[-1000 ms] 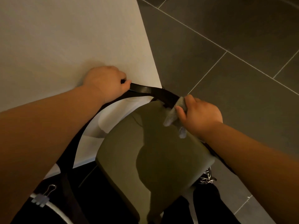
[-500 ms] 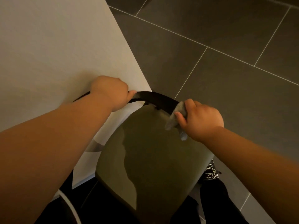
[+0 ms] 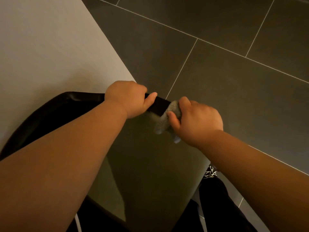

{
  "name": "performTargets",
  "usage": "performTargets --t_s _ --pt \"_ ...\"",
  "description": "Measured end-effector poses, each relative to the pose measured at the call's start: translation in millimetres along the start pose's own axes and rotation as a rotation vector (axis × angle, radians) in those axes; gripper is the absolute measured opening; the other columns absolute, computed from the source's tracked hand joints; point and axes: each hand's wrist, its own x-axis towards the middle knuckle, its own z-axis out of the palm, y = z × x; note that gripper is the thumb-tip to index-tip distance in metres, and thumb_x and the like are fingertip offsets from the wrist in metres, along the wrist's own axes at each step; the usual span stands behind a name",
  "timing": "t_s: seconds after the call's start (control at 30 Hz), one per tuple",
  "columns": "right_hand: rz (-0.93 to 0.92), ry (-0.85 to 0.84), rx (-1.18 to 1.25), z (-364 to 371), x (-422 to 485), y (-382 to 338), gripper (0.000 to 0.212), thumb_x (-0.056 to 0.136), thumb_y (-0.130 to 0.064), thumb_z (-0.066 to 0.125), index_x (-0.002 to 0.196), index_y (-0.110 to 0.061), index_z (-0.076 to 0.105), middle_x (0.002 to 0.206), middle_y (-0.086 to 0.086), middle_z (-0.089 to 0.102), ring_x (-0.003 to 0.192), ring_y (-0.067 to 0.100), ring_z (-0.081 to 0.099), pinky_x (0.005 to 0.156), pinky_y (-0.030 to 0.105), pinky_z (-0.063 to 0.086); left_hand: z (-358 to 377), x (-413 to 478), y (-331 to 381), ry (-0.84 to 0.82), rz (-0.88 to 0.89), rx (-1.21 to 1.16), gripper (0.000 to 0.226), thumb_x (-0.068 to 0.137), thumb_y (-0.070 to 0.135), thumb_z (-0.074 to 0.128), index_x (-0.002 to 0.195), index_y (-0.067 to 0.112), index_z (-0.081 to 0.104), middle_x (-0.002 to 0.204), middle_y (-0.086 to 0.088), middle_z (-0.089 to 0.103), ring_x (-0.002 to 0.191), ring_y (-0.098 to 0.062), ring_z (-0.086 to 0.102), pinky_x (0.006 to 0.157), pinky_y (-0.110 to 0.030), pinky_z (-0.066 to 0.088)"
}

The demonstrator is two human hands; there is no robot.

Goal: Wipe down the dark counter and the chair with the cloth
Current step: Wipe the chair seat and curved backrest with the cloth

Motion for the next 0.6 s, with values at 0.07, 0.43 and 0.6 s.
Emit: performTargets --t_s 0.07,0.43,0.6 --pt "0.031 -0.053 -0.009 -1.8 7.2 -5.1 0.044 0.098 -0.067 0.028 0.094 -0.024 0.039 0.074 -0.004 0.048 0.06 0.023 0.041 0.049 0.031 0.02 -0.1 -0.2 0.2 -0.001 -0.008 0.016 0.063 0.1 0.068 0.013 0.078 0.027 0.055 0.067 0.0 0.053 0.059 -0.019 0.053 0.058 -0.035 0.048" --pt "0.039 0.008 0.039 -5.5 -17.2 8.1 0.041 0.098 -0.066 0.033 0.096 -0.027 0.045 0.082 -0.002 0.057 0.06 0.024 0.039 0.049 0.029 0.015 -2.5 -2.8 0.8 -0.003 0.006 0.01 0.062 0.104 0.064 0.016 0.085 0.024 0.06 0.068 -0.001 0.053 0.061 -0.021 0.054 0.061 -0.036 0.052" --pt "0.118 -0.079 0.021 -5.6 -5.8 3.8 0.042 0.098 -0.066 0.029 0.092 -0.026 0.039 0.071 -0.005 0.045 0.061 0.024 0.045 0.05 0.031 0.023 2.5 -1.1 1.2 0.05 0.013 0.045 0.062 0.099 0.063 0.011 0.086 0.025 0.058 0.068 0.001 0.051 0.059 -0.019 0.049 0.055 -0.031 0.038"
